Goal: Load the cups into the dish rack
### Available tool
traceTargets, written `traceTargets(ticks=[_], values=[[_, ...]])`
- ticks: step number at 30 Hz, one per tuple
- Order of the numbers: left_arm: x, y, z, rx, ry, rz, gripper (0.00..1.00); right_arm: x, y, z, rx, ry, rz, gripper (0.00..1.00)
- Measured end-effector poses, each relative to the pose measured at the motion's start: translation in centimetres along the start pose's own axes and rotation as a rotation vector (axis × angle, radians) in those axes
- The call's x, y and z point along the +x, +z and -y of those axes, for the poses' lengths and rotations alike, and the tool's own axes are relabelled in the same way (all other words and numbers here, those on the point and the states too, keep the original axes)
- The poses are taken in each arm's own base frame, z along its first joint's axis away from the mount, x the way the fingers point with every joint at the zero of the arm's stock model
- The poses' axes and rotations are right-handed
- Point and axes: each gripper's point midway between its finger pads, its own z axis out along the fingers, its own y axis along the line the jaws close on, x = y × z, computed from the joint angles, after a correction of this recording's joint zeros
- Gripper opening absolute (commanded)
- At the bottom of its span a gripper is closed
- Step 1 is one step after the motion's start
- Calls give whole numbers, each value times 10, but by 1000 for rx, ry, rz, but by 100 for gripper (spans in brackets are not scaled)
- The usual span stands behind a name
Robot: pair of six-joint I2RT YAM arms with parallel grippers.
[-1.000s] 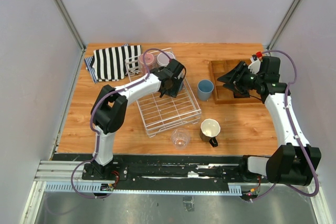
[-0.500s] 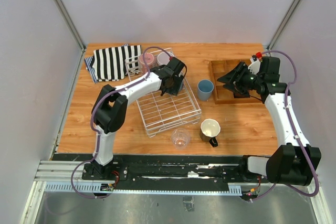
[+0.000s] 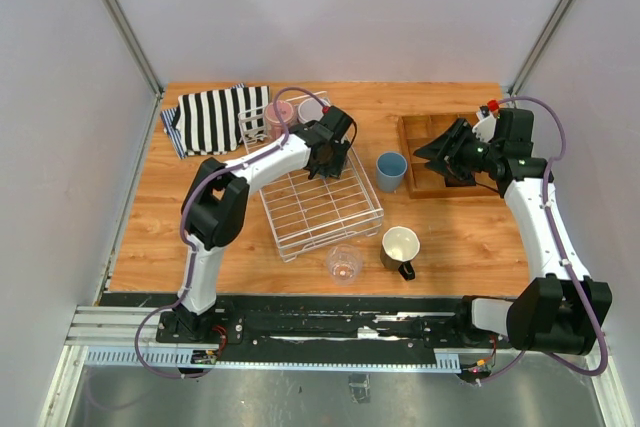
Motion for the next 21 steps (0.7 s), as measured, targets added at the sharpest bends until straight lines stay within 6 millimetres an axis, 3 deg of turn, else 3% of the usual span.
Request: traceTargets(ticks=[9, 15, 21], values=[[-3, 6, -3, -4, -28, -8, 53, 2, -2, -1, 1, -3, -1, 52], [-4, 6, -3, -2, -41, -6, 61, 4, -4, 0, 5, -2, -6, 52], [-5, -6, -4, 10, -50, 8, 66, 9, -5, 5, 26, -8, -24, 52]])
